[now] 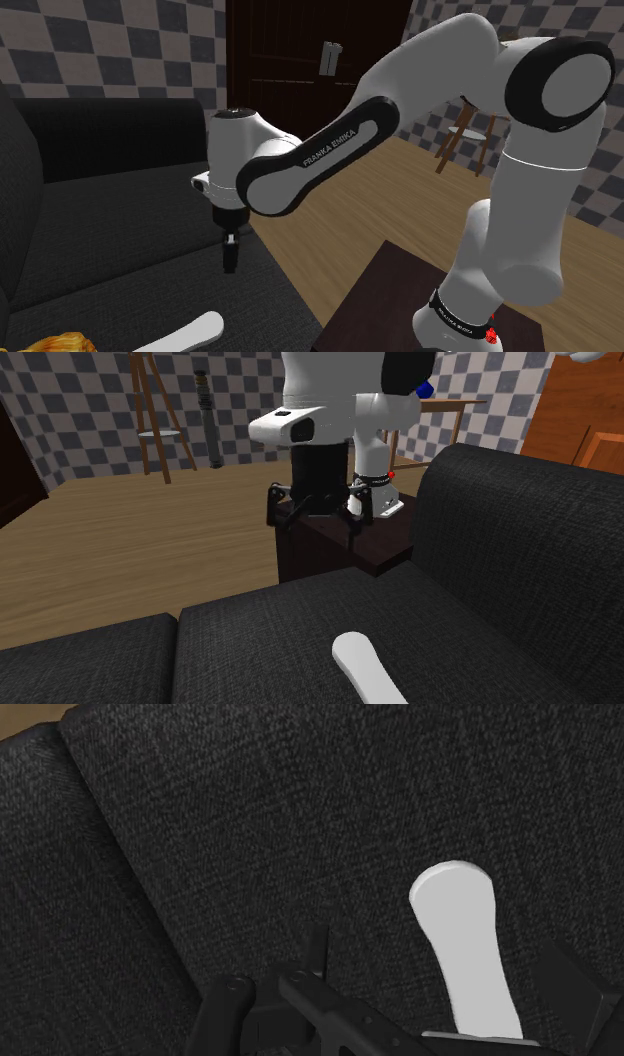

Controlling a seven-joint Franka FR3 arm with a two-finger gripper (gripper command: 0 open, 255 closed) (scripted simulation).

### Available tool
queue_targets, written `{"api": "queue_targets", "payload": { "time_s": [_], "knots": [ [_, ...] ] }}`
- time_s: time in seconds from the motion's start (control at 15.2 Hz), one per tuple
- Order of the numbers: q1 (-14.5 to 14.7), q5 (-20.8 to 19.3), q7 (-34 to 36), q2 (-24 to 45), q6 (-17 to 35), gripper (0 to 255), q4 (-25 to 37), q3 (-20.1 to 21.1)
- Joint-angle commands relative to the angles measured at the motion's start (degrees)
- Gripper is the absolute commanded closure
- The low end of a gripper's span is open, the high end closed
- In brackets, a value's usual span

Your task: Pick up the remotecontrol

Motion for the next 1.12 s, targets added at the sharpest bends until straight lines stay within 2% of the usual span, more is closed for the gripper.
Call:
{"api": "queue_targets", "payload": {
  "time_s": [0.0, 0.86, 1.06],
  "knots": [
    [1.26, -2.02, 0.20, 3.78, 1.35, 0, 2.18, 0.51],
    [11.91, -13.89, -0.54, 28.01, 4.24, 0, 21.55, 0.43],
    [12.26, -14.39, -0.20, 29.73, 5.64, 0, 21.87, -0.06]
  ]
}}
